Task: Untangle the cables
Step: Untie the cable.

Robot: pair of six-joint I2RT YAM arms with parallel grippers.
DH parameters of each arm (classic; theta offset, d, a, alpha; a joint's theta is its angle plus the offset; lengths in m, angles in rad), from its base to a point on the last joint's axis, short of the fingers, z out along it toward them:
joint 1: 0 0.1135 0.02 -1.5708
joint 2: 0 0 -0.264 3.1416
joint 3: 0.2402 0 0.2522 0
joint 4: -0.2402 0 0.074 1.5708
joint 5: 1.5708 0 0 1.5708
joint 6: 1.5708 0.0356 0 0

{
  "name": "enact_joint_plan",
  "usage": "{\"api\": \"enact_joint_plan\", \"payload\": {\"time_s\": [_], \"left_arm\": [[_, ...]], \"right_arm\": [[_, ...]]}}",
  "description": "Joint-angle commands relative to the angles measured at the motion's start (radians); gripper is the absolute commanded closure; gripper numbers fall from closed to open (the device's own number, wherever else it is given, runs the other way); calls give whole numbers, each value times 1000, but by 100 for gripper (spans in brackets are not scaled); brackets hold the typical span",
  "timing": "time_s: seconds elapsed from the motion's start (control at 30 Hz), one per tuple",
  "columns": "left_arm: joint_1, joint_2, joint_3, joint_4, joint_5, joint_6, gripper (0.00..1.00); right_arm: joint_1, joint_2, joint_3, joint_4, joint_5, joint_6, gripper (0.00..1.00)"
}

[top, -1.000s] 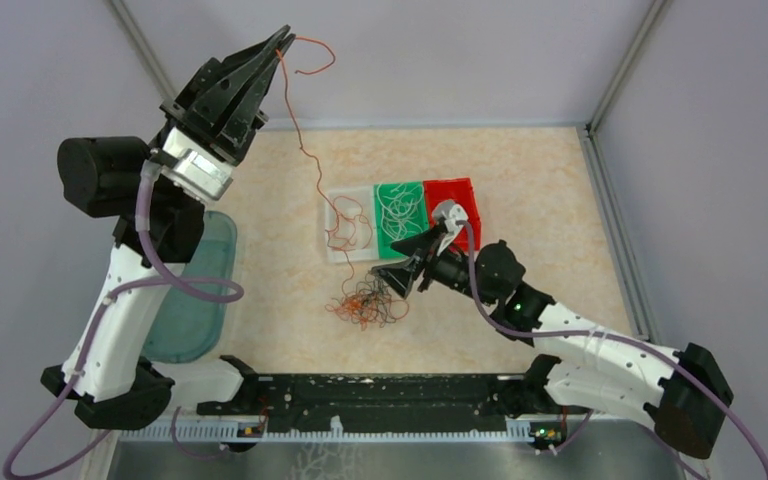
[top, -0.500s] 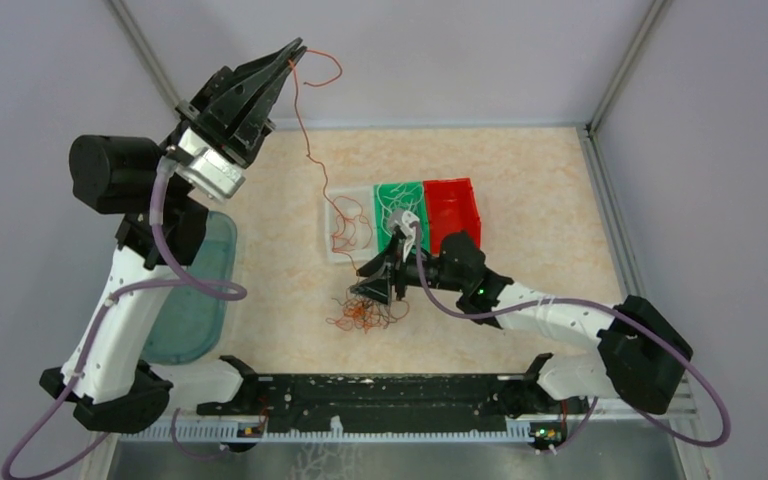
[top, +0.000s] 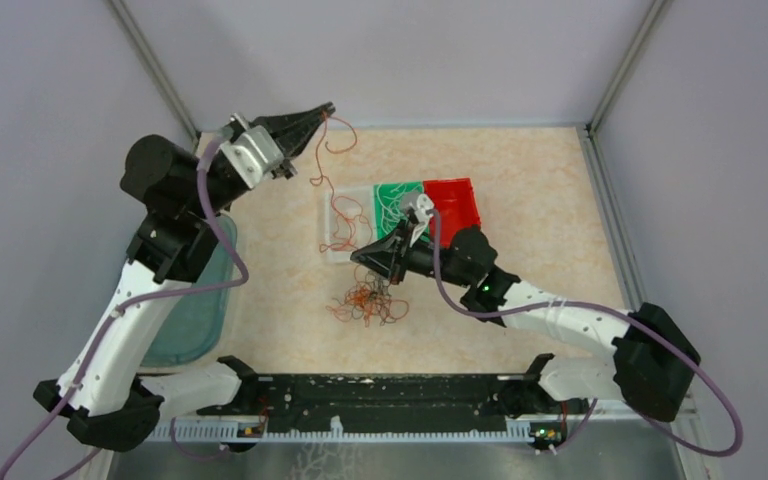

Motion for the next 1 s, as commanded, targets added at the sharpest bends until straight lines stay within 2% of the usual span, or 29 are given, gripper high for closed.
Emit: {"api": "enact_joint_plan", "payload": {"time_s": [0.0,0.1,0.23,0.57,0.8,0.97], "left_arm": [[3,-73,-163,-200,-31,-150,100],[14,-118,-260,-276,19,-253,100],[37,-125,-339,-384,198,-347,99],[47,-127,-496,-363,545,-430,91],[48,-133,-598,-231,548,-508,90],[47,-138,-639,-94,495,-573,90]], "right_arm": [[4,-150,-17,89,110,-30,100],[4,-203,-47,91,145,-28,100],[3,-246,-77,114,172,-11,100],[3,-239,-69,158,152,46,100],[4,-200,-40,207,105,110,100],[4,-174,-22,235,74,149,100]]}}
